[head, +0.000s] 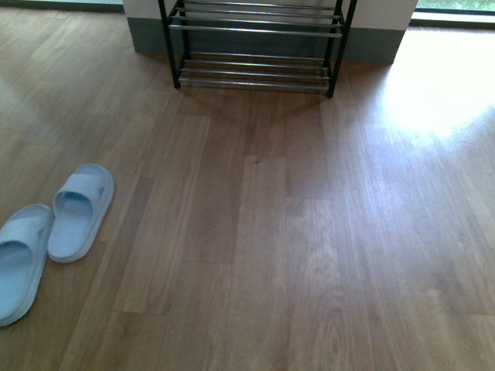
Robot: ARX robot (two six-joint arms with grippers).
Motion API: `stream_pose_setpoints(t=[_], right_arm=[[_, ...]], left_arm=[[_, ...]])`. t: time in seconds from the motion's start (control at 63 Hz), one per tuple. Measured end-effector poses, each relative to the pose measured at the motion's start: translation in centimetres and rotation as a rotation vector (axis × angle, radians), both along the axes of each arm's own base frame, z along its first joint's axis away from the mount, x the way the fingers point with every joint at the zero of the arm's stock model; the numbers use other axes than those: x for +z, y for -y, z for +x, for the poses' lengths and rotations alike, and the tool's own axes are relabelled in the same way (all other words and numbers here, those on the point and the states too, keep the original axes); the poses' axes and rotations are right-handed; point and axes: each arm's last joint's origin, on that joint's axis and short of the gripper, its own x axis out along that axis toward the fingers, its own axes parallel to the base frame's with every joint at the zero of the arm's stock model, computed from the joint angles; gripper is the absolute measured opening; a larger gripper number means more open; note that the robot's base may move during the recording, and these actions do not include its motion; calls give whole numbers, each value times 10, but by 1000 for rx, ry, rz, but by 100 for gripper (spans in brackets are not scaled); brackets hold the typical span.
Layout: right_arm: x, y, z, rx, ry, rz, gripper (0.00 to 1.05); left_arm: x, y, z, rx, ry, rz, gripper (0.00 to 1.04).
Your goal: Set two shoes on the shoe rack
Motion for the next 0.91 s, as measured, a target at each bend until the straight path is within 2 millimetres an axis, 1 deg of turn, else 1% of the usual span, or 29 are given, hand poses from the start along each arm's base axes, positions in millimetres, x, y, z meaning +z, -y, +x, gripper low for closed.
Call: stream_pose_setpoints(t=[0.905], right_arm=[[0,0,0,3,0,0,95]], left_arm=[[0,0,0,3,0,0,95]])
